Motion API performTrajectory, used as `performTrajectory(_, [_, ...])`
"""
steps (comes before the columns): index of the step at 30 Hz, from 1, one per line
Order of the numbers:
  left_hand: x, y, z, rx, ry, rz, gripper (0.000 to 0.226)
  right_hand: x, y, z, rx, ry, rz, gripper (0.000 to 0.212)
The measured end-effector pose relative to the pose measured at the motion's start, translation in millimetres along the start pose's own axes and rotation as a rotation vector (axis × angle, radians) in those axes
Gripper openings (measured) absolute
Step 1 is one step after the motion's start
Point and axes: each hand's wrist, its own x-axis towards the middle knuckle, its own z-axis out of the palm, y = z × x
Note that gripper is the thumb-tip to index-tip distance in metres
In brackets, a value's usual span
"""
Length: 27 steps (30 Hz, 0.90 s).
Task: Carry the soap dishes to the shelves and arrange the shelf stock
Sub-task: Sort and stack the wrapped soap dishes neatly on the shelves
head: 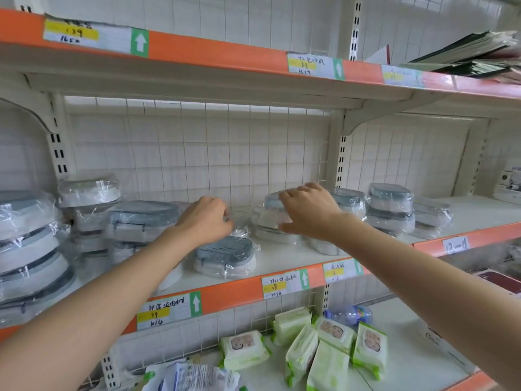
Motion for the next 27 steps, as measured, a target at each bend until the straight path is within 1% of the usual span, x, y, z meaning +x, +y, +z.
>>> performTrajectory(4, [-7.3,-1.9,7.2,-0.046,-0.005,0.031,0.022,-14.0,-28.2,3.1,0.006,-0.091,-0.018,0.030])
performTrajectory(6, [-10.7,-2.2,11.1,-0.051,-0.005,0.043,0.020,-17.7,-34.0,12.5,0.004,-0.133,0.029,0.028])
performTrajectory(8, [-13.3,-3.6,14.2,-0.060,-0.008,0.051,0.022,-21.5,-38.8,22.7,0.059,-0.178,0.087,0.038])
performTrajectory(10, [-14.2,-6.1,16.5,-0.069,-0.013,0.063,0.024,-24.2,-41.7,31.5,0.124,-0.247,0.104,0.050])
performTrajectory(12, [-14.2,-8.2,17.7,-0.067,-0.013,0.081,0.025,-24.3,-37.4,35.0,0.241,-0.332,0.107,0.053])
performTrajectory(15, [-13.9,-11.2,18.6,-0.068,-0.006,0.095,0.026,-15.3,-12.7,35.1,0.476,-0.459,0.093,0.058])
performTrajectory(17, [-14.6,-13.6,18.6,-0.073,-0.002,0.097,0.026,-10.1,4.3,35.5,0.582,-0.554,0.076,0.055])
performTrajectory(18, [-14.9,-15.0,18.5,-0.070,-0.002,0.098,0.026,-8.8,10.0,37.2,0.597,-0.612,0.077,0.057])
performTrajectory(20, [-14.5,-19.5,18.6,-0.056,-0.007,0.105,0.025,-7.1,15.7,42.2,0.594,-0.702,0.084,0.069])
performTrajectory(24, [-14.4,-28.5,15.0,-0.046,-0.033,0.110,0.017,-3.7,20.3,48.9,0.605,-0.754,0.073,0.089])
performTrajectory(27, [-15.1,-30.0,10.2,-0.068,-0.031,0.079,0.024,-2.0,24.9,47.0,0.561,-0.844,0.058,0.103])
